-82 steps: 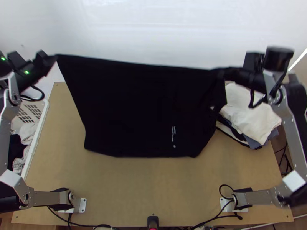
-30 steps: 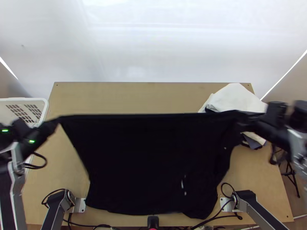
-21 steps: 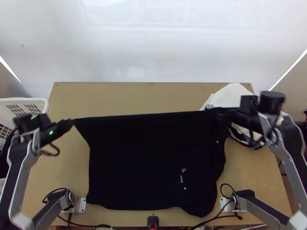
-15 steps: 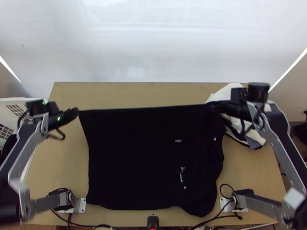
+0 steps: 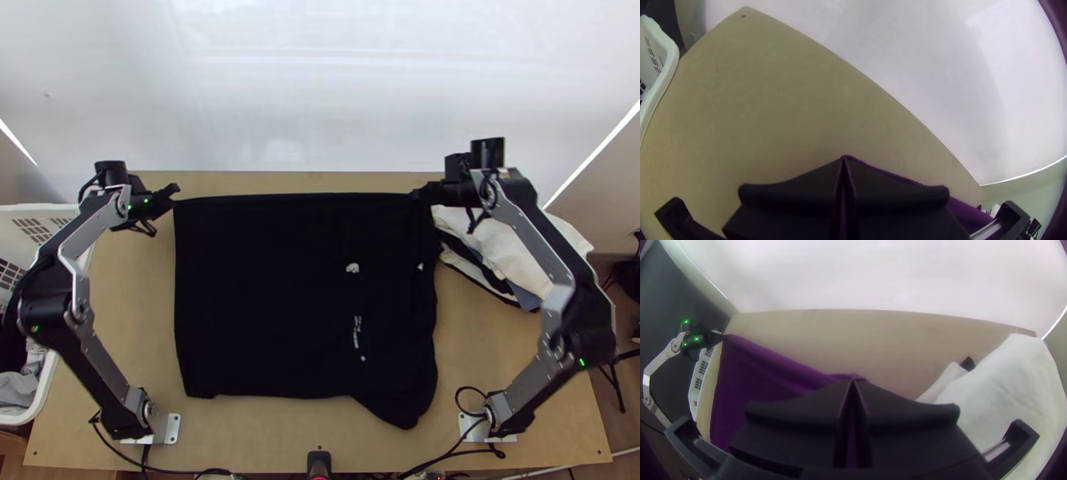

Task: Fold the t-shirt

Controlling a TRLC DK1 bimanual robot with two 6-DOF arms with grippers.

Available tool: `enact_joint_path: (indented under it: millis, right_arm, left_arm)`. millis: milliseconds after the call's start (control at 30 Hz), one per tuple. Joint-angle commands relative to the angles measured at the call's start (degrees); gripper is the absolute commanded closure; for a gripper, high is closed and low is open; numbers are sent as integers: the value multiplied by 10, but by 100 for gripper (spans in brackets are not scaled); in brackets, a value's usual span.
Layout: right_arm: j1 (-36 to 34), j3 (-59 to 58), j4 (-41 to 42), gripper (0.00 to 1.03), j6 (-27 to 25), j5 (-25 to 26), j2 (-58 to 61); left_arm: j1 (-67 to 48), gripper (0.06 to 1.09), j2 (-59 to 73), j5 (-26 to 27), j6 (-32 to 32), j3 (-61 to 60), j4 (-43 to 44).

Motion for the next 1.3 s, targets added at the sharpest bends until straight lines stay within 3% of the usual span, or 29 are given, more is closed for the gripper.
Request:
enact_joint_path:
  millis: [0,200,600,867,1000,1033,1067,1100,1133,1167,1200,1233,1267]
  right_arm:
    - [1,70,2,100,7,2,110]
    - [4,104,2,100,9,3,155]
    - [4,118,-5,100,12,14,167]
    - [19,127,-4,100,19,22,149]
    - [32,126,-3,100,15,34,142]
    - [33,125,-2,100,14,34,142]
    - [34,124,-1,100,10,34,142]
    - [36,125,0,96,5,34,142]
    - [36,124,0,84,5,34,141]
    - [36,123,0,64,8,33,137]
    - [35,122,-6,40,12,33,132]
    - [34,122,-17,14,18,34,127]
    - [34,125,-37,3,21,37,121]
  left_arm:
    - [7,105,108,-39,-7,99,-7]
    - [9,105,164,-65,-13,164,-53]
    - [5,105,189,-83,-13,200,-61]
    - [-16,105,147,-82,-16,200,-70]
    - [-27,105,114,-52,-29,200,-76]
    - [-30,102,106,-43,-30,200,-76]
    - [-34,92,97,-35,-29,200,-80]
    - [-37,72,89,-34,-24,201,-81]
    - [-40,45,82,-34,-16,203,-82]
    - [-46,18,66,-34,2,203,-89]
    - [-48,10,52,-35,13,203,-89]
    - [-50,10,36,-35,14,203,-91]
    - [-50,10,19,-35,13,202,-94]
